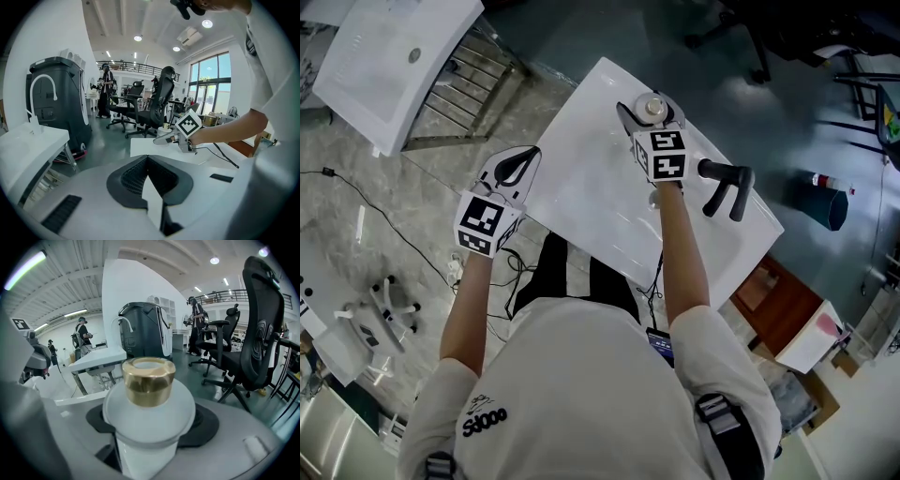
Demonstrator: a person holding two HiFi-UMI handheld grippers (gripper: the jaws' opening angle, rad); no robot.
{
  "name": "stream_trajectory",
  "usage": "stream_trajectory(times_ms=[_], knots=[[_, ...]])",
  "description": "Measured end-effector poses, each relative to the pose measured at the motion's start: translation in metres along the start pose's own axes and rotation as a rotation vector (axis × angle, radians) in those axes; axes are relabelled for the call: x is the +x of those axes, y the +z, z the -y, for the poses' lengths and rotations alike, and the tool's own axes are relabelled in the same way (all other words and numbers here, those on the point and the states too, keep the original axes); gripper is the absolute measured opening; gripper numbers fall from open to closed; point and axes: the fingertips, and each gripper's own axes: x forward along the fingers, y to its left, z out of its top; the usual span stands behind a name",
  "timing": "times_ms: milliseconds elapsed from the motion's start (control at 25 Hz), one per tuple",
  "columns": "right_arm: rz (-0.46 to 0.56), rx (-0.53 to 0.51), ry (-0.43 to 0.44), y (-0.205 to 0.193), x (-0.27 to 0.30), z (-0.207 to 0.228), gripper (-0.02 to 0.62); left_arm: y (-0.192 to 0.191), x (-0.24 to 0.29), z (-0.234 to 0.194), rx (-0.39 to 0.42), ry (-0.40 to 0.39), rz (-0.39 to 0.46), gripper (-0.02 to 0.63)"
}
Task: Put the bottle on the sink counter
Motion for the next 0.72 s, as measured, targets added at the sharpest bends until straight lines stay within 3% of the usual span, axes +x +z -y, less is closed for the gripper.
stream_trajectory(times_ms=[720], knots=[[-0.037, -0.039, -0.076, -0.011, 0.017, 0.005, 0.348, -0.007, 0.010, -0.006, -0.027, -0.019, -0.012, 0.006]])
